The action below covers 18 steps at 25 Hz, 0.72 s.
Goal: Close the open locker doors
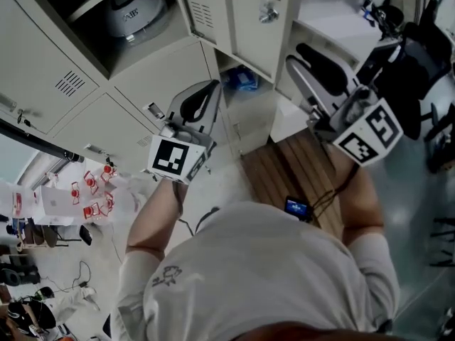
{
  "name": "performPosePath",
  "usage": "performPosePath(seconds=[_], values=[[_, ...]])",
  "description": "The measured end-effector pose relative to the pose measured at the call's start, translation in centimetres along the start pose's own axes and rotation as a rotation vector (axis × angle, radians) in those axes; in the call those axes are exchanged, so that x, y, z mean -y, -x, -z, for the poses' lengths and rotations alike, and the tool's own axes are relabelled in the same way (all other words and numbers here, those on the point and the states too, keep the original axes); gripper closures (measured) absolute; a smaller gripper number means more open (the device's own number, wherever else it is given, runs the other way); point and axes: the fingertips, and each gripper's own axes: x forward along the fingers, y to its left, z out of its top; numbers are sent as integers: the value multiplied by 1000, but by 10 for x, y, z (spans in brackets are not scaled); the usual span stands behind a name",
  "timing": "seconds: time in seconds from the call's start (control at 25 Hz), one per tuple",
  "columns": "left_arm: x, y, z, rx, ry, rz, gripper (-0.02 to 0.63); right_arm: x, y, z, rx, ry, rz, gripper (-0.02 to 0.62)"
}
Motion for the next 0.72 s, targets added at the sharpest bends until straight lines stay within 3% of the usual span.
performPosePath(seconds=[0.2, 0.48, 0.72], values=[[-9, 0, -15, 18, -30, -24, 611, 15, -14, -22, 9, -26, -52, 462], [-14, -1, -16, 19, -36, -52, 611, 53, -28, -40, 11, -54, -99, 460], [-15, -3, -15, 8, -38, -69, 611, 61, -42, -29, -25, -130, -231, 460]])
